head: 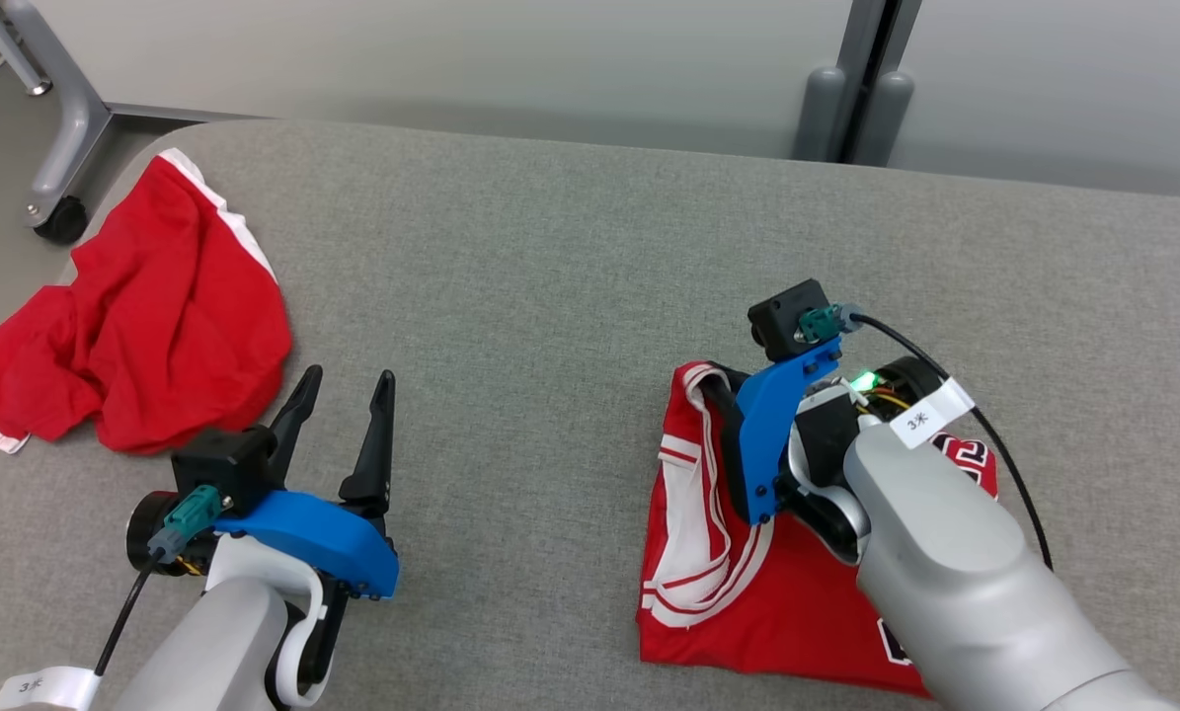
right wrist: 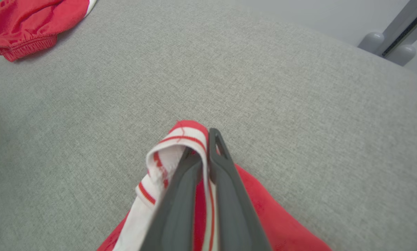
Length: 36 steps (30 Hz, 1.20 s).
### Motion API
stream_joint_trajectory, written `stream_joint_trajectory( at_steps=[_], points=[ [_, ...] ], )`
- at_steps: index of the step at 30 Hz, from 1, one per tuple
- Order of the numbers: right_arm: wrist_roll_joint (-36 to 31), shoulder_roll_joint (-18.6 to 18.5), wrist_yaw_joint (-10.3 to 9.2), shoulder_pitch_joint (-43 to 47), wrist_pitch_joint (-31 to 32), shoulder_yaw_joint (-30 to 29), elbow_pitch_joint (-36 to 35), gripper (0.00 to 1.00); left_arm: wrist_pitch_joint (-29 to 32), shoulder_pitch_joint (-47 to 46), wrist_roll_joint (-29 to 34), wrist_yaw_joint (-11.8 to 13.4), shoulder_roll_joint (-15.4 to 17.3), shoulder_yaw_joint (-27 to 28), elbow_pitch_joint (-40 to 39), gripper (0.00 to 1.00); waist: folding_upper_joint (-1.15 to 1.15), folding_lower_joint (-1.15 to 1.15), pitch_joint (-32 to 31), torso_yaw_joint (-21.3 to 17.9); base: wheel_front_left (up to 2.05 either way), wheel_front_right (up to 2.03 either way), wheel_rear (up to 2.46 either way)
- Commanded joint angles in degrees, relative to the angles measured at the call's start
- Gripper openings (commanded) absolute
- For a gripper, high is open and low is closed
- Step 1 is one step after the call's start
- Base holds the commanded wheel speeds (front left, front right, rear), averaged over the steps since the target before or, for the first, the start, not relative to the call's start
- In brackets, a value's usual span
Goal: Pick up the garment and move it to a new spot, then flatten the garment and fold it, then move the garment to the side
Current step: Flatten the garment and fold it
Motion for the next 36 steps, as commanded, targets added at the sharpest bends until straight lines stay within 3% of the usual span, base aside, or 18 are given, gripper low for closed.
stream_joint_trajectory(
  at_steps=[1, 11, 14, 20, 26, 32, 36],
  points=[
    [1.76, -0.11, 0.03, 1.05, -0.06, 0.87, 0.33, 1.0, -0.33, -0.21, 0.17, -0.23, 0.2, -0.23, 0.2, 1.0, 0.0, 0.0, -0.31, -0.27, 0.0, 0.0, 0.0],
    [11.79, -0.34, 0.03, 5.74, -1.04, 3.11, -6.42, 1.0, -0.53, 2.55, -0.61, 0.47, 0.99, 0.14, 0.55, 1.0, 0.0, 0.0, -3.68, -2.8, 0.0, 0.0, 0.0],
    [11.9, -3.42, 0.02, 9.0, -3.78, 0.64, -11.98, 1.0, -0.66, 3.82, -0.82, 0.91, 1.52, 0.68, 0.07, 1.0, 0.0, 0.0, -4.8, -4.1, 0.0, 0.0, 0.0],
    [4.14, -7.94, 0.03, 20.72, -10.03, -11.26, -22.61, 1.0, -0.79, 6.26, -1.56, 2.01, 2.29, 1.69, -1.75, 1.0, 0.0, 0.0, -6.09, -5.72, 0.0, 0.0, 0.0],
    [-6.38, -3.25, 0.03, 33.57, -12.78, -24.0, -32.22, 1.0, -0.8, 7.16, -1.64, 2.8, 3.01, 2.44, -3.44, 1.0, 0.0, 0.0, -6.05, -6.69, 0.0, 0.0, 0.0],
    [-10.62, -0.33, 0.03, 39.89, -12.82, -26.24, -37.88, 1.0, -0.84, 7.29, -1.42, 3.51, 3.27, 2.48, -4.68, 1.0, 0.0, 0.0, -5.94, -6.82, 0.0, 0.0, 0.0],
    [-9.59, -0.1, 0.03, 41.57, -14.59, -26.86, -40.47, 1.0, -1.08, 8.74, -1.44, 4.14, 3.01, 3.54, -5.47, 1.0, 0.0, 0.0, -6.58, -7.19, 0.0, 0.0, 0.0]
  ],
)
